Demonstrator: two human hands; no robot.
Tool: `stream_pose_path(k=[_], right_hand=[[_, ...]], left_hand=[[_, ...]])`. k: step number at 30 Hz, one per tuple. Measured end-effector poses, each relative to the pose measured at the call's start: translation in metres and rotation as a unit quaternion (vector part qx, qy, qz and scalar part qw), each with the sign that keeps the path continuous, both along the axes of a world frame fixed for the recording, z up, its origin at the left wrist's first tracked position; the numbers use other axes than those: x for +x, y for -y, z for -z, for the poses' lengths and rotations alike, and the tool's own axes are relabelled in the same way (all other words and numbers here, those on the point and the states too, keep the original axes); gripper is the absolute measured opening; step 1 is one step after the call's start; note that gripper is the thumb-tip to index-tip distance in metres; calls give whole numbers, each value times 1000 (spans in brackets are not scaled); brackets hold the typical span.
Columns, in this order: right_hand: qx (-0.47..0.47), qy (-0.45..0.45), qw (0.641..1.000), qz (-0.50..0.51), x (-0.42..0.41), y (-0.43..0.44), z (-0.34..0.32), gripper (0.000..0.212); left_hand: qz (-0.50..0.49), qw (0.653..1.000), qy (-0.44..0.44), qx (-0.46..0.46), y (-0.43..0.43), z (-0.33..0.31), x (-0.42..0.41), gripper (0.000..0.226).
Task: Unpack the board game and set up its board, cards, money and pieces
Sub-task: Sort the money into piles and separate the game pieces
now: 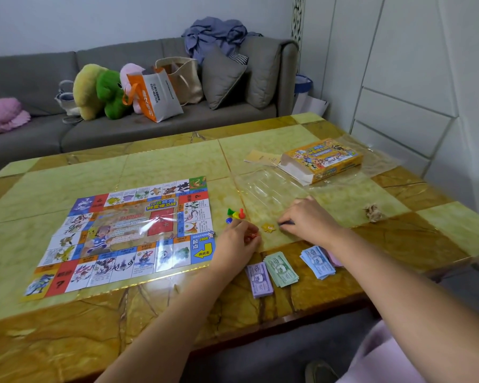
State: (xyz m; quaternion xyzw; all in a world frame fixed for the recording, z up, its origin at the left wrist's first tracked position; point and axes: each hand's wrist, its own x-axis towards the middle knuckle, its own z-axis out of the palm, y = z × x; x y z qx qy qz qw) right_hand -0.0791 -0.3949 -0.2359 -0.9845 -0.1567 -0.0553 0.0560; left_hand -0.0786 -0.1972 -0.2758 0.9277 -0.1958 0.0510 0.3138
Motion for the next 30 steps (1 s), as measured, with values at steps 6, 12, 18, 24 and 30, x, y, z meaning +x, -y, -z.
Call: stream_pose_path(k=[6,12,18,24,30], right_hand=[[77,7,996,39,-4,-1,-4,26],[187,38,980,59,-3,-13,-17,19],[212,40,975,54,9,-40,-23,17],[213,13,977,23,21,-76,-24,21],[187,-26,981,-36,20,-110,-9,28]], left_hand=[[5,998,-35,-50,-8,-15,-4,28],[-38,998,1,-40,-54,-26,-4,22],[-80,990,-45,107,-118,-13,3,49],[-88,983,-51,153,-142,-8,5,54],[-74,981,-56,170,-148,-7,3,55]])
